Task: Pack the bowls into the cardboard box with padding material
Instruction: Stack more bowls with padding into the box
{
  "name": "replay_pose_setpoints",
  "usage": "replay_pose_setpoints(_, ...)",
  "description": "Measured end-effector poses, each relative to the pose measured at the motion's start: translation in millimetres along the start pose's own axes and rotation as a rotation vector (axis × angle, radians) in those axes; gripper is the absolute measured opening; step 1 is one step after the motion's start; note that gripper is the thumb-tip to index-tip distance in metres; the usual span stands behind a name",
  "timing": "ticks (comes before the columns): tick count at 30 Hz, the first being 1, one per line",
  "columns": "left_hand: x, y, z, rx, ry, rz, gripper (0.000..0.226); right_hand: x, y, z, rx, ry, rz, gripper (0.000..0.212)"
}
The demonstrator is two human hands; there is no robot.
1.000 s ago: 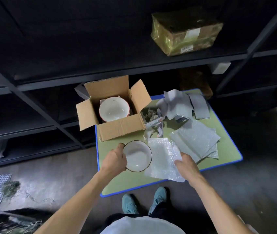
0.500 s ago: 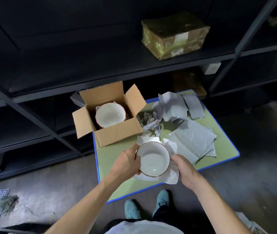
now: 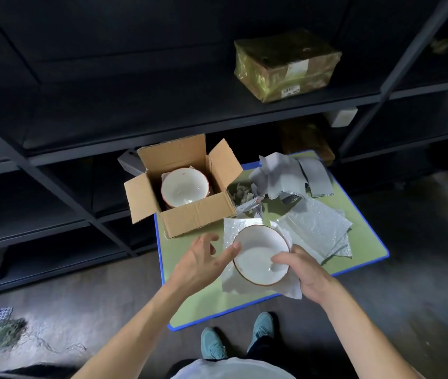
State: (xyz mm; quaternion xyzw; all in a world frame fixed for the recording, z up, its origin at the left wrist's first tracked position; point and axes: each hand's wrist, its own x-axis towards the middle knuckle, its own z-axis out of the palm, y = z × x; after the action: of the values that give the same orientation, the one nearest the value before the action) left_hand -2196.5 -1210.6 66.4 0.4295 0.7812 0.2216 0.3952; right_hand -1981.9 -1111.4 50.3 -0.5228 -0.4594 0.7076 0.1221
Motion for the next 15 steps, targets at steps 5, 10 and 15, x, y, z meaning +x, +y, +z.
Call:
replay_pose_setpoints(5,-8.9,0.4,-15.6,-0.328,-0.182,0.056,0.064,-2.9,-24.6,18.1,-0.043,-0.045,-0.045,0.008)
replay_pose_setpoints(10,-18.8,-5.3,-30.0,-0.377,-0.044,0.090,0.045,5.6,-40.3,43.4,-0.154,-0.088,-0.052,0.032)
replay_pose_setpoints(15,-23.6,-13.3,-45.1,-0.472,0.039,0.130,0.020,15.5,-57.2,65.6,-0.180,-0.142,-0.069,0.045)
